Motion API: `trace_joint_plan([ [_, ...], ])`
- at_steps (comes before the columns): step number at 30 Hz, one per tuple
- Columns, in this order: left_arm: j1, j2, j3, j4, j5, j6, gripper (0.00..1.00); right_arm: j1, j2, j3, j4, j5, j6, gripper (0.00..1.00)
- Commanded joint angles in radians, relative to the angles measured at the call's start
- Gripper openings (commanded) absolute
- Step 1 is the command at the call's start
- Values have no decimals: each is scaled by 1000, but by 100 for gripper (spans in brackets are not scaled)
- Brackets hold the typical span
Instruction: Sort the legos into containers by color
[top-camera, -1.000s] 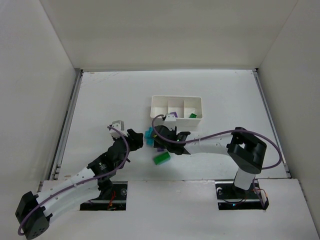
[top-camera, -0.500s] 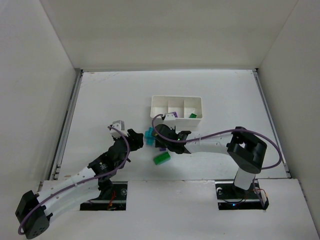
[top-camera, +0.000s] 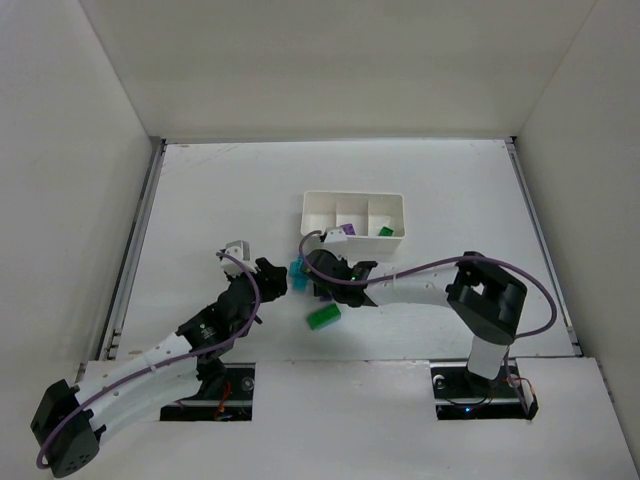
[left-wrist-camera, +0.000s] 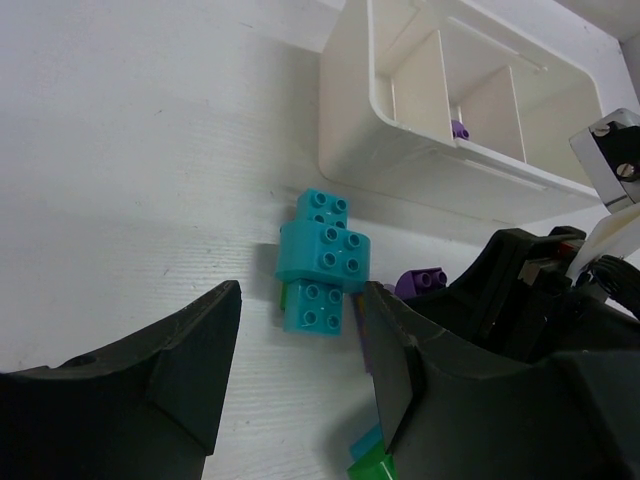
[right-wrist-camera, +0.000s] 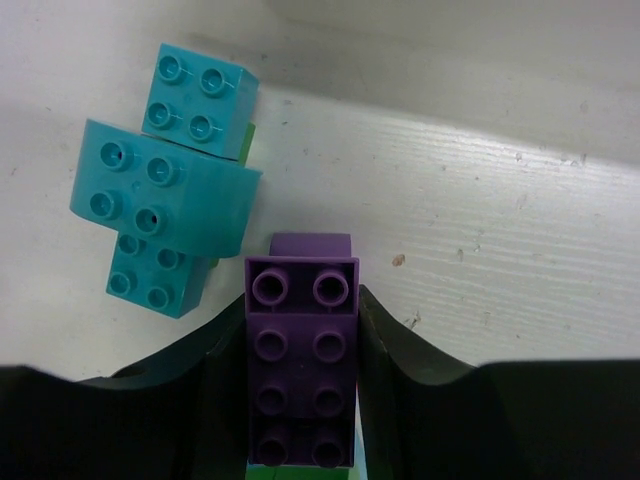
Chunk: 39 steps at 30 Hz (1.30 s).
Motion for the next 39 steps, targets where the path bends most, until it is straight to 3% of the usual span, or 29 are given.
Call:
trace_joint_plan([
  [1, 1, -10, 32, 36, -3, -7, 50, 4, -9, 28, -14, 54, -11, 29],
  [7, -3, -8, 59, 31, 26, -21, 51, -7, -167, -27, 82, 76, -72, 24],
  [13, 6, 9, 107, 76, 122, -82, 52, -85, -343, -164, 334, -168, -95, 23],
  [17, 3, 13, 121, 132, 173, -150, 53, -152, -423, -237, 441, -318, -43, 22],
  [26, -15, 43, 30, 453, 260, -308, 56, -300, -532, -379, 684, -576, 194, 23],
  [30, -29, 88, 9, 571, 267, -338, 55, -327, -532, -414, 800, -634, 317, 24],
  [39, -45, 151, 16, 659, 266, -357, 54, -334, -485, -443, 961, -651, 462, 25],
])
